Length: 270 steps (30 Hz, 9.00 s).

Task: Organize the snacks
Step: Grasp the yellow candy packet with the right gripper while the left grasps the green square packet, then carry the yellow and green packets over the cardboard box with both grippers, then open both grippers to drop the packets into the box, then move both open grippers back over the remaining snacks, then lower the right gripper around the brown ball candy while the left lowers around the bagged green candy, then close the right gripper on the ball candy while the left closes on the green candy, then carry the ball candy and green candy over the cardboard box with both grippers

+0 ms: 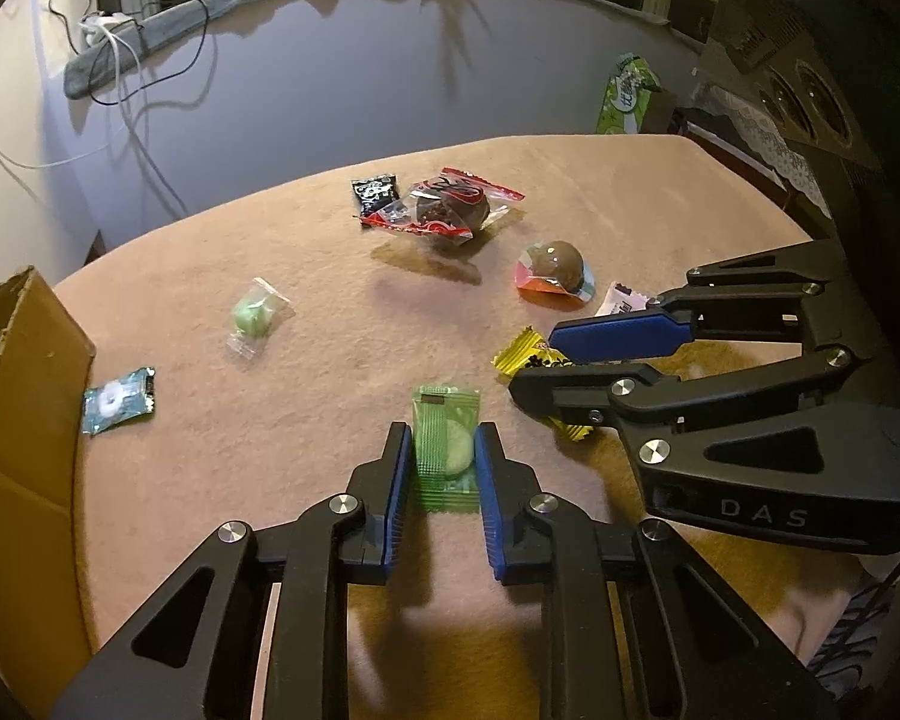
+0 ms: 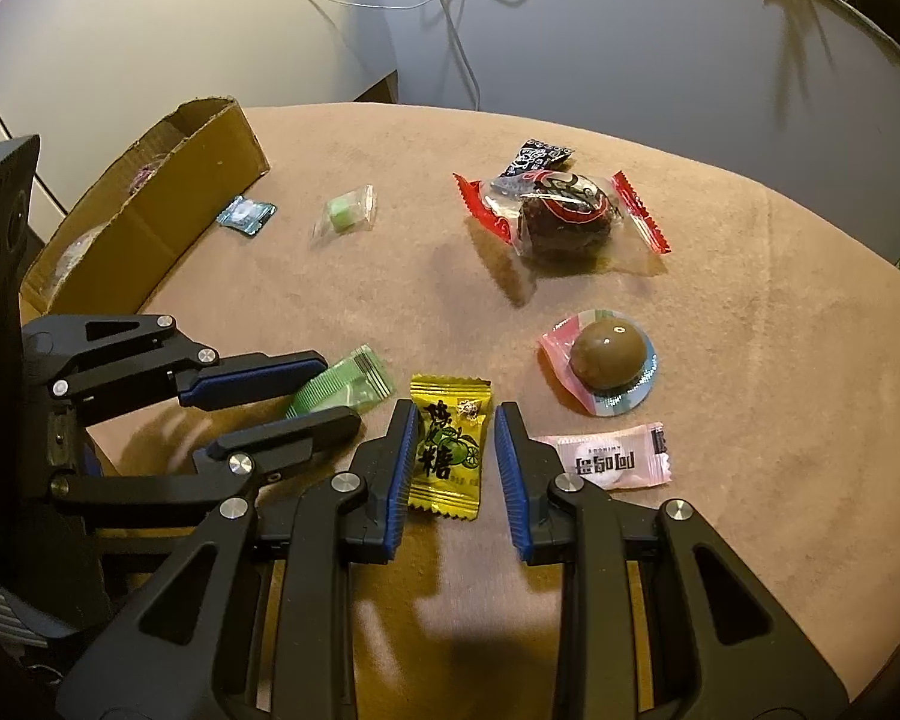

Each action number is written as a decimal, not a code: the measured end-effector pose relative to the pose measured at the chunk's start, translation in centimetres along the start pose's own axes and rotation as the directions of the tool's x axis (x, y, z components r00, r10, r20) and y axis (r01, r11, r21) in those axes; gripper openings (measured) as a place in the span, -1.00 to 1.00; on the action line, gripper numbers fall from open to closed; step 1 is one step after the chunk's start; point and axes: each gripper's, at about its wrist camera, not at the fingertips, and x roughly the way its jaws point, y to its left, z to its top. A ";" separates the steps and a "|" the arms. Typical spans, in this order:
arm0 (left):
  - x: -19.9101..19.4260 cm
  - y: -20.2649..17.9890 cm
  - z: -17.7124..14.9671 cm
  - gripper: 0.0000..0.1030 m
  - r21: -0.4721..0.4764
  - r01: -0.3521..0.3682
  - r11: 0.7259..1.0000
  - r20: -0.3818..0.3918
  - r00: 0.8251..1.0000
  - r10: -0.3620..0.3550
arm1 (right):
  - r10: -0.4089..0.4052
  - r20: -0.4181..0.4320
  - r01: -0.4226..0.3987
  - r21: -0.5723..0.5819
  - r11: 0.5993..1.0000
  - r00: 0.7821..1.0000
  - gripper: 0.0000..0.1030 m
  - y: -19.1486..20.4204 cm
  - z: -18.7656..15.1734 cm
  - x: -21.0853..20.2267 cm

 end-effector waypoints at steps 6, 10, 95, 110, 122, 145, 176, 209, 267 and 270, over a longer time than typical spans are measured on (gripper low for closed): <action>-0.4 0.4 -0.3 -0.62 -0.028 0.006 1.000 0.004 1.000 -0.006 | -0.031 0.003 0.031 -0.018 0.999 1.000 -0.63 0.5 -0.1 0.0; -0.9 0.8 -0.5 -0.62 -0.047 0.006 0.999 0.009 1.000 -0.006 | -0.032 0.012 0.032 -0.006 0.999 0.999 -0.66 0.4 -0.6 -0.4; -13.3 20.6 -5.0 -0.36 -0.368 -0.206 0.907 0.141 0.952 0.273 | 0.169 0.090 -0.143 -0.239 0.960 0.982 -0.73 21.9 11.5 2.9; -15.6 18.4 -5.1 -0.36 -0.372 -0.198 0.907 0.172 0.945 0.277 | 0.152 0.134 -0.120 -0.218 0.969 0.979 -0.21 20.8 9.9 -0.1; -14.6 12.2 -3.2 -0.36 -0.302 -0.119 0.946 0.204 0.961 0.186 | 0.057 0.175 -0.036 -0.124 0.992 0.983 -0.18 13.1 5.8 -4.8; -4.0 5.2 2.2 -0.36 -0.223 -0.068 0.973 0.100 0.991 0.092 | -0.071 0.107 0.062 0.085 0.994 0.992 -0.17 -4.0 0.0 -3.6; 2.4 6.9 4.1 -0.47 -0.225 -0.118 0.967 0.032 0.991 0.128 | -0.076 0.082 0.074 0.026 0.997 0.994 -0.09 -4.1 2.2 0.3; 2.5 6.6 4.3 -0.08 -0.202 -0.118 0.972 0.052 0.990 0.131 | -0.042 0.135 0.039 0.025 0.999 0.990 0.17 -4.5 2.9 0.1; -13.8 11.8 -2.8 -0.57 -0.307 -0.167 0.937 0.216 0.946 0.240 | 0.042 0.229 -0.006 -0.158 0.987 0.973 -0.30 11.8 5.6 -6.6; -14.4 12.9 -3.6 -0.57 -0.324 -0.179 0.929 0.214 0.943 0.256 | 0.062 0.224 -0.019 -0.187 0.982 0.973 -0.30 13.6 6.2 -6.0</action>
